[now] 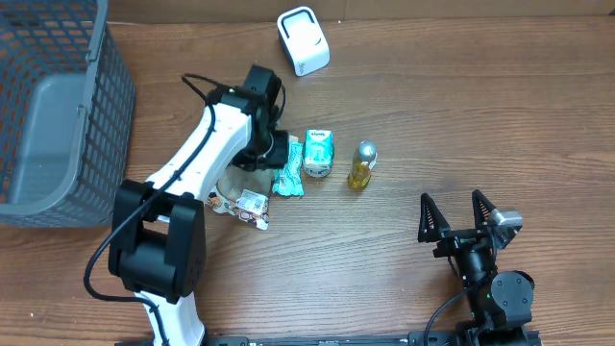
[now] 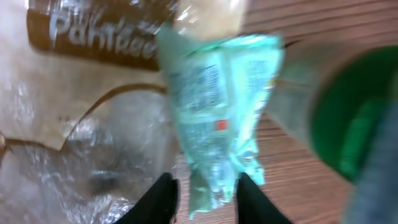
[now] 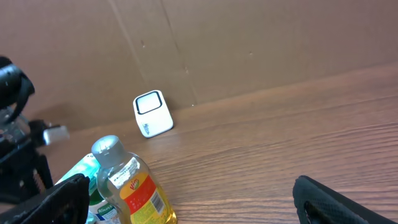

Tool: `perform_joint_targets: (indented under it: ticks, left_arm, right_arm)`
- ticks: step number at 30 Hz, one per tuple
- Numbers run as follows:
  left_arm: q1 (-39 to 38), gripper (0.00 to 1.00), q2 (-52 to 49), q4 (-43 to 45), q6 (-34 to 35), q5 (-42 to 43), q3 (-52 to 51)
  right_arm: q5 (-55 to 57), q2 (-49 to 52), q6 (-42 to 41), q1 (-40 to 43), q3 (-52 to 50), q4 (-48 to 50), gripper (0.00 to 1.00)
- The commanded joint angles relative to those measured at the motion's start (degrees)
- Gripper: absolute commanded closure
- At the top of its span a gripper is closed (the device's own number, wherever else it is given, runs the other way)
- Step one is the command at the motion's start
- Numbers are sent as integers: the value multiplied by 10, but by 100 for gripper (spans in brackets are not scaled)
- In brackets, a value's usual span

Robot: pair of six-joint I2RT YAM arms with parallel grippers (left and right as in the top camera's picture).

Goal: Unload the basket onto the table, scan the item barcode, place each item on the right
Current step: 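Lower the wipes pack onto the table and release the left gripper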

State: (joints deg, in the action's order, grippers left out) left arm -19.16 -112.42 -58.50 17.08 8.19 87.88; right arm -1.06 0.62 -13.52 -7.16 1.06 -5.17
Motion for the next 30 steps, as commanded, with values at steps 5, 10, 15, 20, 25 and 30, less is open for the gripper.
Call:
perform_joint_targets:
  ticks: [5, 10, 15, 20, 25, 30]
  left_arm:
    - [-27, 83, 21, 10, -24, 14, -14]
    - [-38, 83, 21, 43, -14, -14, -65]
    - [-38, 78, 21, 99, -3, -40, -138]
    - [-36, 66, 24, 112, -6, -41, -150]
    - [-34, 62, 48, 87, -8, -37, -99]
    - [-24, 60, 76, 39, -8, -55, -27]
  right_arm:
    - [4, -3, -2, 2, -6, 3, 0]
    - [4, -3, -2, 2, -6, 3, 0]
    - [4, -3, -2, 2, -6, 3, 0]
    - [4, -3, -2, 2, -6, 3, 0]
    - [4, -3, -2, 2, -6, 3, 0]
    - [4, -3, -2, 2, -6, 3, 0]
